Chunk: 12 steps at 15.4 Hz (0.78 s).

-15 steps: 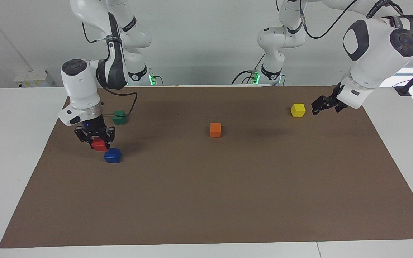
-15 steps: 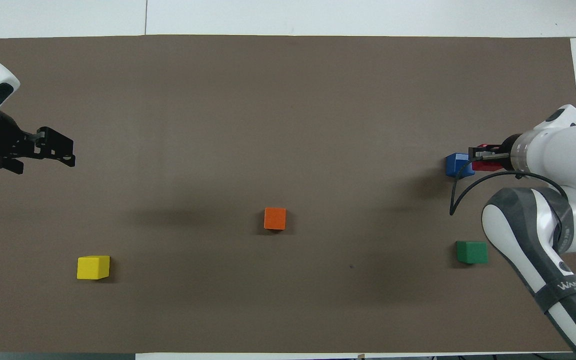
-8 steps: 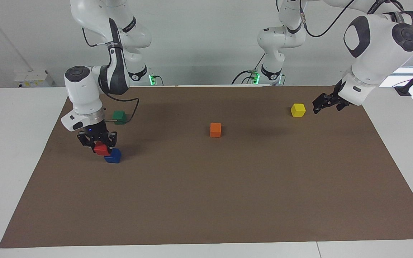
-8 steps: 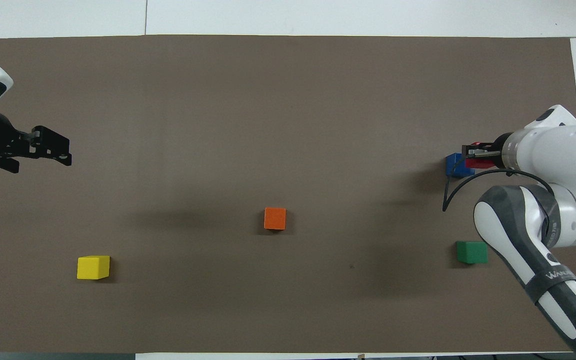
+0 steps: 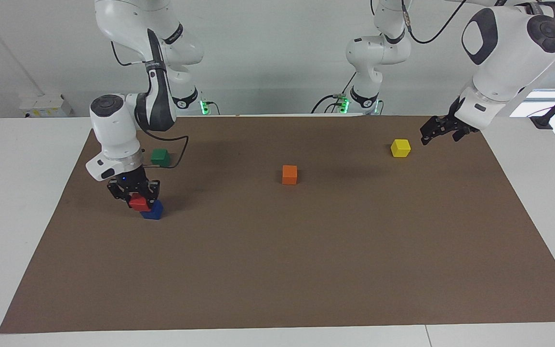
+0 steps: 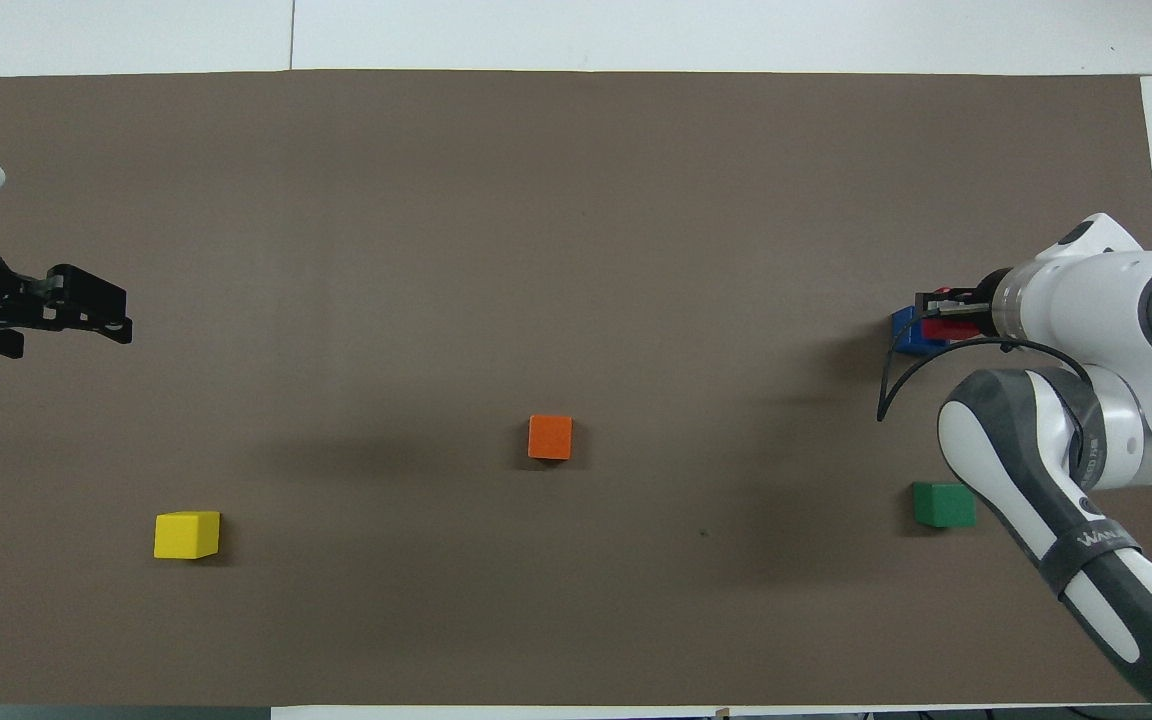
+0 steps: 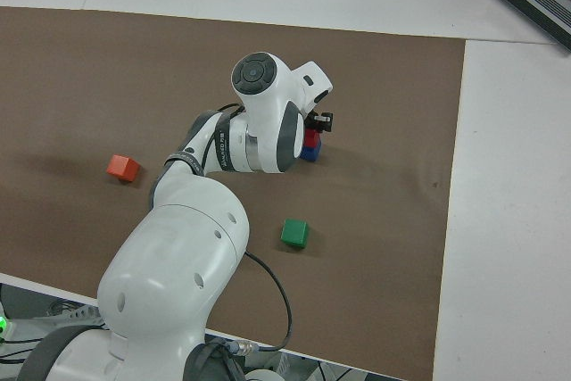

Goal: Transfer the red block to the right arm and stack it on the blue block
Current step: 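Lower the red cube onto the blue cube with the right gripper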

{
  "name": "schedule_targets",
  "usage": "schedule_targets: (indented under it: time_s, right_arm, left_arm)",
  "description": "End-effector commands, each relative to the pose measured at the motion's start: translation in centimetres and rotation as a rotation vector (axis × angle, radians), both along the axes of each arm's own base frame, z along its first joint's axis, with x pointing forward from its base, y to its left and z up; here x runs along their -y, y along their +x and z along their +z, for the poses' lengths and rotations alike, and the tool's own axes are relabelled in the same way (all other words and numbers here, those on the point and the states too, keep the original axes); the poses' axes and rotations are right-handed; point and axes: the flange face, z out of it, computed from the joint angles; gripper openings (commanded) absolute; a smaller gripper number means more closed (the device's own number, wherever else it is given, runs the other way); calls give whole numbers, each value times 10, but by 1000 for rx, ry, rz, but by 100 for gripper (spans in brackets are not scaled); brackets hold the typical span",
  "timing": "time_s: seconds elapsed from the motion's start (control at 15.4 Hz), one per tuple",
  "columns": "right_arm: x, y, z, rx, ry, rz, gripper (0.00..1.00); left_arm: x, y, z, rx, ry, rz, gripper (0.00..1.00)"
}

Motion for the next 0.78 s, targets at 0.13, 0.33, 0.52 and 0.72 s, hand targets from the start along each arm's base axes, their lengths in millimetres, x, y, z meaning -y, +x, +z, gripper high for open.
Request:
schedule_targets:
  time_s: [0.13, 0.33, 0.52, 0.72]
  right_arm:
    - [-19, 4, -9, 21, 13, 4, 0]
    - [-21, 3, -10, 18, 14, 6, 0]
    - [-17, 1, -11, 11, 11, 6, 0]
    - [-12, 1, -11, 6, 9, 4, 0]
  left_arm:
    - [1, -18, -4, 11, 18, -28, 100]
    - [0, -19, -3, 14, 18, -27, 100]
    - [2, -24, -1, 12, 20, -32, 100]
    - [0, -22, 0, 38, 21, -30, 100]
